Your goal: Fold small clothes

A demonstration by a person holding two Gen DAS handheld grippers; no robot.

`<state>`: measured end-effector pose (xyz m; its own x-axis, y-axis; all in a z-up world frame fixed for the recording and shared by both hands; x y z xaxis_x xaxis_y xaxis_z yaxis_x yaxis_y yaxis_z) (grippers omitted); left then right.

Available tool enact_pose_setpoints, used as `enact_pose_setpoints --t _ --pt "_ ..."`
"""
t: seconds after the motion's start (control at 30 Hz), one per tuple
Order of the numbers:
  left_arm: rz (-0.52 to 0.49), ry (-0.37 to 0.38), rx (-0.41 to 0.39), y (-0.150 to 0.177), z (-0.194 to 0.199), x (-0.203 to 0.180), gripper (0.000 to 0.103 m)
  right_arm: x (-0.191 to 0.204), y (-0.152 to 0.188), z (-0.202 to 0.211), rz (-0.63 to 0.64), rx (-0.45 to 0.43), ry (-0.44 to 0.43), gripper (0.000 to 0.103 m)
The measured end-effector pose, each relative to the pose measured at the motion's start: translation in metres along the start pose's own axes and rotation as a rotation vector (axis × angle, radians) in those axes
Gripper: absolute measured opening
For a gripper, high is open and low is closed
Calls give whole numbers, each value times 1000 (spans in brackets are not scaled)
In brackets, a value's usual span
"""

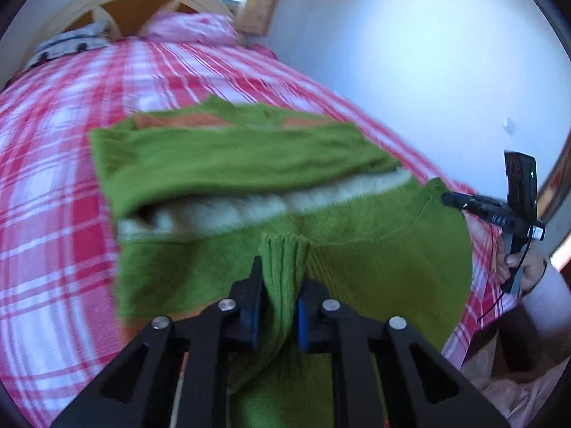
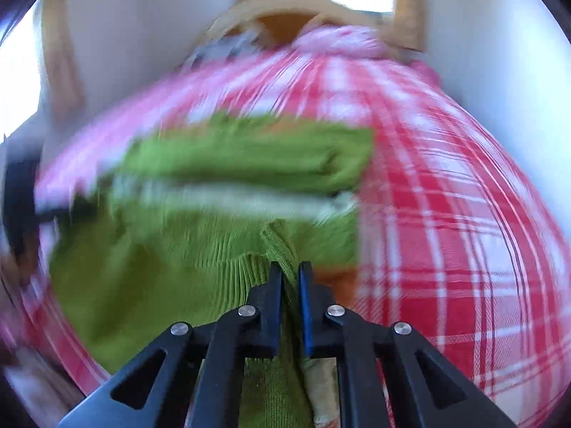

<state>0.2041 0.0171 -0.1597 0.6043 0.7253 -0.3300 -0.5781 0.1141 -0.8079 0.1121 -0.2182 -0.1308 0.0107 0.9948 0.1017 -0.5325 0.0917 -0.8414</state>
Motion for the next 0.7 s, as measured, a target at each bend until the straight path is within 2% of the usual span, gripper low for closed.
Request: enact_pose_setpoints --t 0.03,0.1,0.2,0.27,0.33,0.4,0.43,0.5,0.57,0.7 --pt "34 -11 -17 -3 5 8 16 -19 -11 5 -113 -55 19 0" --pt "90 -57 -26 -3 6 26 16 -45 -14 3 -249 -88 43 0" --pt "195 -68 43 12 -9 46 13 -54 1 -10 -326 -56 19 0" --pt "221 -48 28 13 -9 47 16 -49 12 -12 -358 -37 -17 0" --pt "241 -3 26 13 -9 43 36 -41 14 -9 -376 -27 -51 1" --pt "247 31 29 14 -10 38 47 -35 17 -5 -394 2 -84 1" --pt "230 34 29 13 -10 36 49 -30 17 -6 -398 11 -105 2" --pt "188 16 32 14 -12 33 49 -19 18 -8 -365 28 -128 16" --pt "175 6 33 14 -11 32 49 -13 17 -9 -323 27 -116 63" --pt "173 4 27 15 -10 34 49 -8 13 -13 -281 12 -119 66"
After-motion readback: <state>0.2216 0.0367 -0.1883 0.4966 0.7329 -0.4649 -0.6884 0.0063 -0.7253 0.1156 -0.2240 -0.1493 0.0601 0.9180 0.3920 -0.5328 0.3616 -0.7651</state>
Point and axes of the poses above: each gripper's, at about its wrist camera, not at the fingertips, and z roughly against the way its jaws point, x to its left, y to its underside, the point moved 9 cm from there along -z, roughly the way its jaws point, and after that the axes turned 12 degrees about -x, right-handed, at the moved point
